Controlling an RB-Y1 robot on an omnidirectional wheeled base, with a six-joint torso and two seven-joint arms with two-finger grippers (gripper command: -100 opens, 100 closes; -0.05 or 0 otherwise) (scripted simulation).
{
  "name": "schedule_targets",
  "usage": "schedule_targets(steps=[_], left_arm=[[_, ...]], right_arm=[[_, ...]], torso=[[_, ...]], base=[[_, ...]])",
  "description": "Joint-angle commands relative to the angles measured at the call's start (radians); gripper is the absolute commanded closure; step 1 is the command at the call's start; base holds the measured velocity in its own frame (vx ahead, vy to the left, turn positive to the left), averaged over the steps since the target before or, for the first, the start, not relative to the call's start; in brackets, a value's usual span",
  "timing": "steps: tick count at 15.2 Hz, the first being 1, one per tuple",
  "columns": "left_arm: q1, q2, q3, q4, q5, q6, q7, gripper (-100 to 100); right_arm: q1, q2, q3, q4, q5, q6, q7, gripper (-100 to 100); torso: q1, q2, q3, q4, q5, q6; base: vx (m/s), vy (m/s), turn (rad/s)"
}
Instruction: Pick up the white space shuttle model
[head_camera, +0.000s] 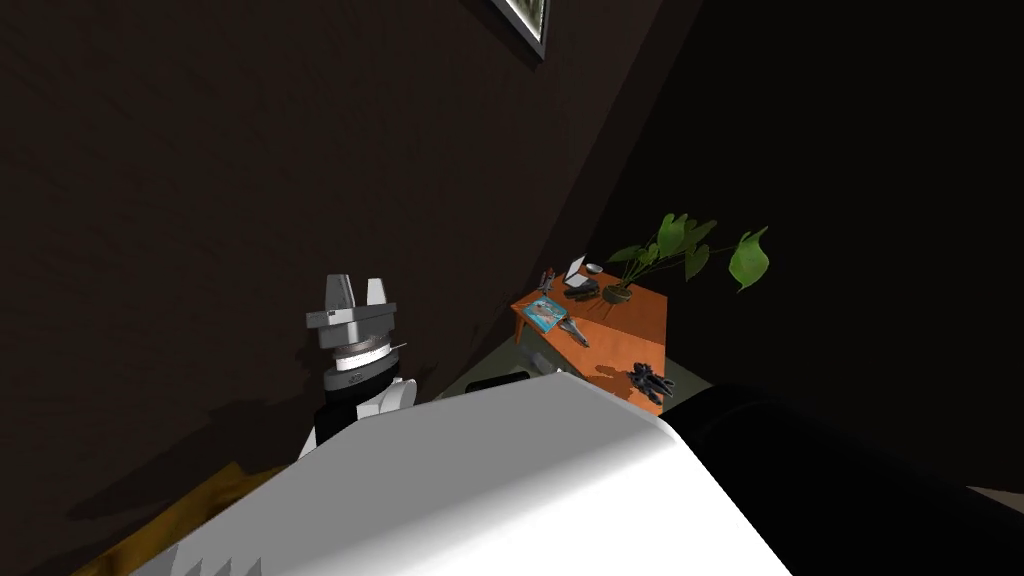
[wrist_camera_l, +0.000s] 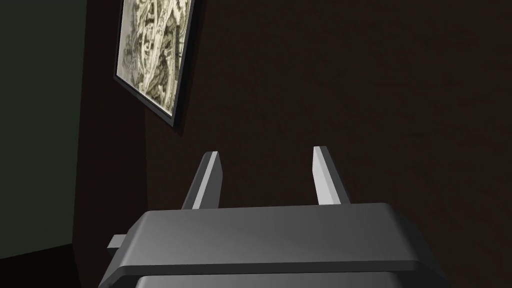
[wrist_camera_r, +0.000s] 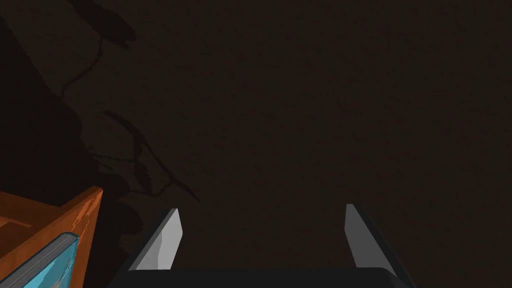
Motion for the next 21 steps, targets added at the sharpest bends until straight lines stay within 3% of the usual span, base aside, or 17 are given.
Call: schedule_targets(steps=[1,2,4,5,6,7,9,10,12,13,17,19,20,21], left_arm=[[0.000,0.000,0.000,0.000,0.000,0.000,0.000,0],[0.000,0.000,0.000,0.000,0.000,0.000,0.000,0],[0.000,0.000,0.000,0.000,0.000,0.000,0.000,0],[0.000,0.000,0.000,0.000,0.000,0.000,0.000,0],[0.000,0.000,0.000,0.000,0.000,0.000,0.000,0],[0.000,0.000,0.000,0.000,0.000,0.000,0.000,0],[0.000,0.000,0.000,0.000,0.000,0.000,0.000,0],[0.000,0.000,0.000,0.000,0.000,0.000,0.000,0],[0.000,0.000,0.000,0.000,0.000,0.000,0.000,0],[0.000,0.000,0.000,0.000,0.000,0.000,0.000,0],[0.000,0.000,0.000,0.000,0.000,0.000,0.000,0],[0.000,0.000,0.000,0.000,0.000,0.000,0.000,0],[0.000,0.000,0.000,0.000,0.000,0.000,0.000,0],[0.000,0.000,0.000,0.000,0.000,0.000,0.000,0]], right_arm=[[0.003,-0.008,0.028,0.021,0.001,-0.002,0.005,-100],[0.003,-0.047,0.063,0.060,-0.005,-0.010,0.005,-100],[0.003,-0.047,0.077,0.076,-0.005,-0.010,0.005,-100],[0.003,-0.085,0.116,0.109,-0.012,-0.018,0.006,-100],[0.003,-0.085,0.126,0.130,-0.012,-0.018,0.006,-100],[0.003,-0.122,0.151,0.162,-0.020,-0.026,0.005,-100],[0.003,-0.122,0.175,0.191,-0.020,-0.026,0.005,-100],[0.003,-0.159,0.210,0.235,-0.028,-0.034,0.005,-100],[0.003,-0.159,0.223,0.249,-0.028,-0.034,0.005,-100],[0.003,-0.195,0.261,0.282,-0.037,-0.040,0.004,-100],[0.001,-0.254,0.348,0.395,-0.058,-0.053,0.002,-100],[0.001,-0.264,0.366,0.427,-0.058,-0.053,0.002,-100],[0.000,-0.290,0.410,0.475,-0.069,-0.058,0.001,-100],[0.000,-0.297,0.411,0.482,-0.069,-0.058,0.001,-100]], torso=[[0.000,0.000,0.000,0.000,0.000,0.000],[0.000,0.001,0.000,0.000,0.000,0.000],[0.000,0.000,0.000,0.000,0.000,0.000],[0.000,0.000,0.000,0.000,0.000,0.000],[0.000,0.000,0.000,0.000,0.000,0.000],[0.000,0.000,0.000,0.000,0.000,0.000],[-0.001,-0.001,0.000,0.000,0.000,0.000],[-0.001,-0.001,0.000,0.000,0.000,0.000],[-0.001,-0.001,0.000,0.000,0.000,0.000],[-0.001,0.000,0.000,0.000,0.000,0.000],[-0.001,-0.001,-0.001,0.000,0.000,0.000],[-0.002,-0.002,-0.001,0.000,0.000,0.000],[-0.002,-0.001,-0.001,0.000,0.000,0.001],[-0.002,-0.001,0.000,0.000,0.000,0.000]], base=[[0.027,0.007,0.084],[0.030,0.010,0.144],[0.036,0.008,0.154],[0.041,0.014,0.199],[0.043,0.012,0.186],[0.047,0.012,0.255],[0.050,0.004,0.152],[0.051,0.005,0.162],[0.043,0.001,0.130],[0.038,0.005,0.188],[0.055,-0.004,0.221],[0.058,-0.015,0.121],[0.043,-0.014,0.157],[0.045,-0.016,0.186]])
